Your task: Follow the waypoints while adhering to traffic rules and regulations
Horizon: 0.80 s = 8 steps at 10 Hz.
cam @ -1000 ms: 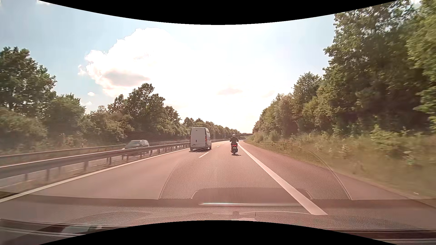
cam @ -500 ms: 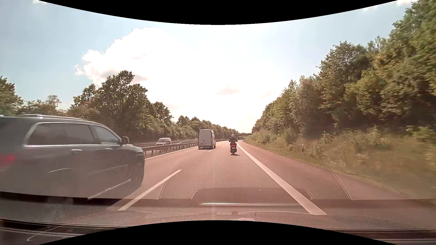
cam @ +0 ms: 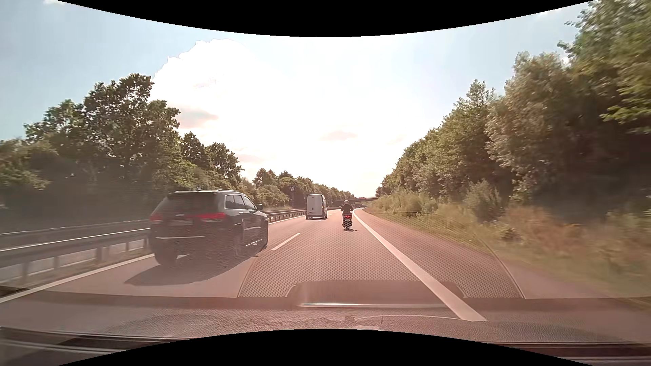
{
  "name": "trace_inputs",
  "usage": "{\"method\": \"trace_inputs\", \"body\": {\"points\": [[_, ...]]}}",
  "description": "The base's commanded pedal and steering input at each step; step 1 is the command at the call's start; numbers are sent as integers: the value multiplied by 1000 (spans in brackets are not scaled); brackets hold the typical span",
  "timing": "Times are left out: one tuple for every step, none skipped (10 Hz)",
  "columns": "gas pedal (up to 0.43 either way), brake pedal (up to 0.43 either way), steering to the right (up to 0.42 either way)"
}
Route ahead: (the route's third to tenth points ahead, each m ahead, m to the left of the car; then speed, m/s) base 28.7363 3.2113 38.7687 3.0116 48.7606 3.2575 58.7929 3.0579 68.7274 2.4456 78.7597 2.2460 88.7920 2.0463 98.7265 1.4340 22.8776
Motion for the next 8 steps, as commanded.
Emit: {"method": "trace_inputs", "body": {"points": [[240, 12, 2], [240, 12, 2], [248, 12, 2], [248, 12, 2], [248, 12, 2], [248, 12, 2], [260, 12, 2], [260, 12, 2]]}}
